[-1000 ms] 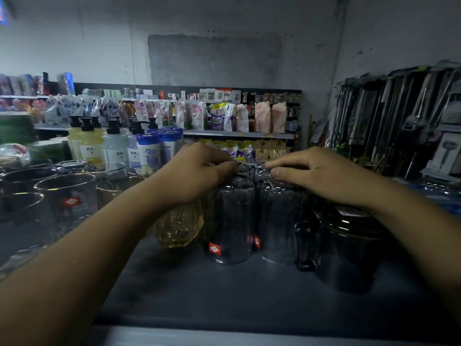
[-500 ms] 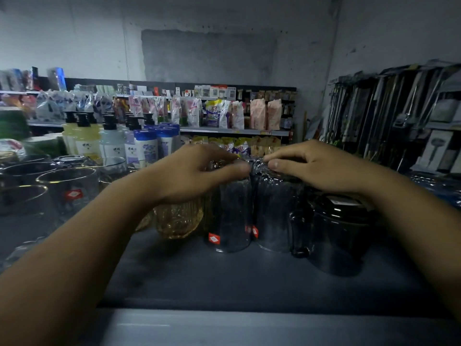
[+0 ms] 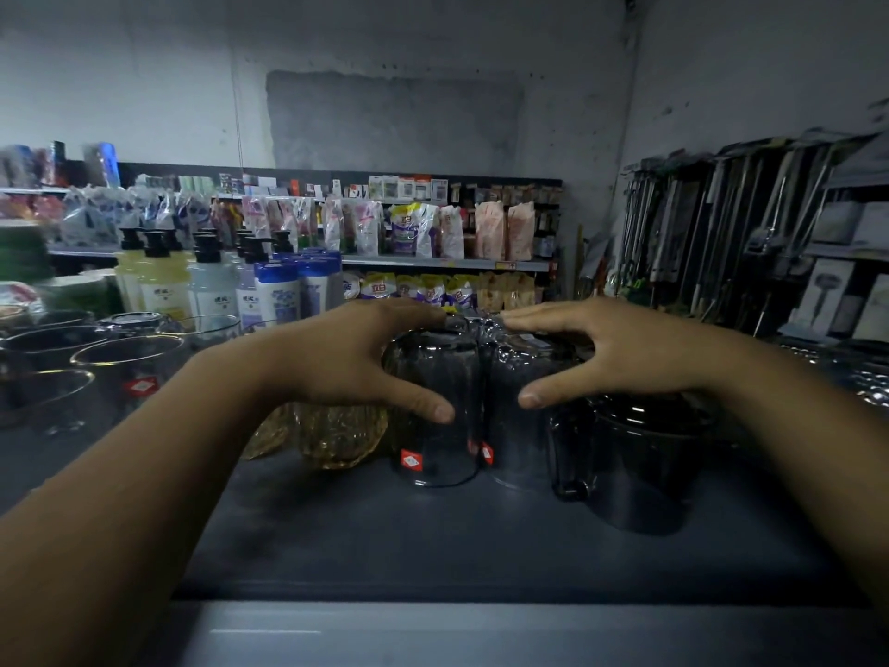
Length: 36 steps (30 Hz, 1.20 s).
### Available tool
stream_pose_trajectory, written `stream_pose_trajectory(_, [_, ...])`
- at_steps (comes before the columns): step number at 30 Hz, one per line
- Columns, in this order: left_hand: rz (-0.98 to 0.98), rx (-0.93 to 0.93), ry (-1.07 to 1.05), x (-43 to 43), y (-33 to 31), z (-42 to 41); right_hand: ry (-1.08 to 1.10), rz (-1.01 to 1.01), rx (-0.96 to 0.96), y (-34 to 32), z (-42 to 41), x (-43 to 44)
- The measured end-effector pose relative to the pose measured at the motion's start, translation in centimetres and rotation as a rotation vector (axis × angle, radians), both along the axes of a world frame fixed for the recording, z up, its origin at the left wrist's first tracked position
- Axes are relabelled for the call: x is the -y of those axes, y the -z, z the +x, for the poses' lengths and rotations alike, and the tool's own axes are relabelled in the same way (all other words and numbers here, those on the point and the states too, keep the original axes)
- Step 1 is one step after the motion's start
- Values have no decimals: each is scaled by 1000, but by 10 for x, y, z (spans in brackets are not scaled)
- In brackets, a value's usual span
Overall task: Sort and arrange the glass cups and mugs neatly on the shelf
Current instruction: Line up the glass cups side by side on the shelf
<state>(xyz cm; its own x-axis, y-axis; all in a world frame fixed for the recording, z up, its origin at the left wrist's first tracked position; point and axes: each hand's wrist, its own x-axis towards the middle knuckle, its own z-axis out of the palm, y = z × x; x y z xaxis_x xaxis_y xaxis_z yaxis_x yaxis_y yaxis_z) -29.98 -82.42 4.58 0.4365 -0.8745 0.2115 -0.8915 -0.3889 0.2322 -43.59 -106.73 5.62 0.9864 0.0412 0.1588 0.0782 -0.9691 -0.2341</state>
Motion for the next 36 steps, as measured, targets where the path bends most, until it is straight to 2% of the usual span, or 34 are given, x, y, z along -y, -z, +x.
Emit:
stream_pose_trajectory(5, [11, 41, 41, -3, 1, 1, -11, -19, 1, 3, -1, 4])
stream_pose_trajectory(9, [81, 259, 41, -9, 3, 3, -39, -59, 82, 2, -5, 2])
stream_pose_trajectory(11, [73, 306, 35, -12, 4, 2, -54, -73, 111, 3, -5, -1])
stream_pose_trajectory(17, [8, 256, 69, -13, 10, 5, -59, -61, 138, 4, -5, 0])
stream_pose_trajectory(28, [-2, 306, 60, -13, 17, 3, -47, -73, 141, 8, -6, 0])
stream_pose_trajectory(33, [-197, 380, 94, -6, 12, -13, -12, -33, 160, 7, -15, -7])
stream_pose_trajectory(36, [-384, 398, 143, 0, 9, -38, 12, 44, 280, 7, -34, -14])
